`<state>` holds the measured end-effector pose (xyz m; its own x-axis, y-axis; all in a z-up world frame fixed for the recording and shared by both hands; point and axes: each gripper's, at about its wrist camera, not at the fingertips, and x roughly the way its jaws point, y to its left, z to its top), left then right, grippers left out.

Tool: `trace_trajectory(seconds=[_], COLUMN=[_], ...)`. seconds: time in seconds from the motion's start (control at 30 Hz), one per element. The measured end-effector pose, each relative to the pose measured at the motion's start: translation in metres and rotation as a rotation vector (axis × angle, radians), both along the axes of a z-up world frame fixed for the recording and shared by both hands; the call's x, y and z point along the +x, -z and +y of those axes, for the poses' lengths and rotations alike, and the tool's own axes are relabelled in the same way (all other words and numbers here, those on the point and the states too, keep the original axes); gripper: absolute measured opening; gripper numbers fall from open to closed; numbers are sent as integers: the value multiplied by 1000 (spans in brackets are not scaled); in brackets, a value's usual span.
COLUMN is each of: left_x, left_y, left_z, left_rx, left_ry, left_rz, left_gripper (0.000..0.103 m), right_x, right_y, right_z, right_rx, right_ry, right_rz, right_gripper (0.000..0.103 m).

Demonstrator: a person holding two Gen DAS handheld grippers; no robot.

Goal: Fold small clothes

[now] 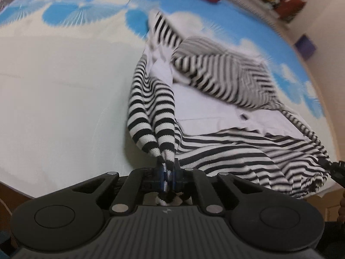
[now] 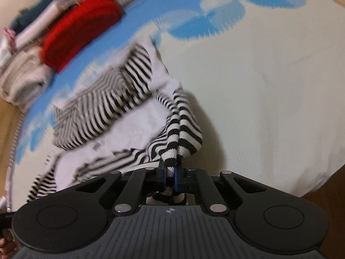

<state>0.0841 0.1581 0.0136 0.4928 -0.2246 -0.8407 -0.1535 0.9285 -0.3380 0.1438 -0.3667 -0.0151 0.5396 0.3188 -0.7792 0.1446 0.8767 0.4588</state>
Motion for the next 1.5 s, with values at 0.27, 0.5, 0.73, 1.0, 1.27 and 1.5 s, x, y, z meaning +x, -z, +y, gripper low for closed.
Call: trace_trajectory(seconds=[0.27, 0.5, 0.73, 1.0, 1.27, 1.5], left_x=[-69, -47, 86, 141, 145, 137], left_y=[-57, -70, -37, 6, -6, 30], left_z=[24, 33, 57, 89, 47, 22], left_rx=[-154, -192, -197, -283, 13, 187], left_ry=[1, 8, -122, -268, 56, 196], left_rz=[-99, -106, -48, -36, -77, 12], left_gripper=[6, 7, 10, 49, 73, 77], right_x=[-59, -90, 35, 128, 143, 115], right_y=[-61, -83, -54, -12, -7, 16], right_z=[-41, -59, -38, -23, 12, 30], right_rx=[127, 199, 173, 47, -190, -428], right_ry=[-38, -26, 40, 126, -220, -451], right_rz=[-65, -28, 0, -175, -187, -185], right_gripper=[5, 5, 7, 53, 52, 57])
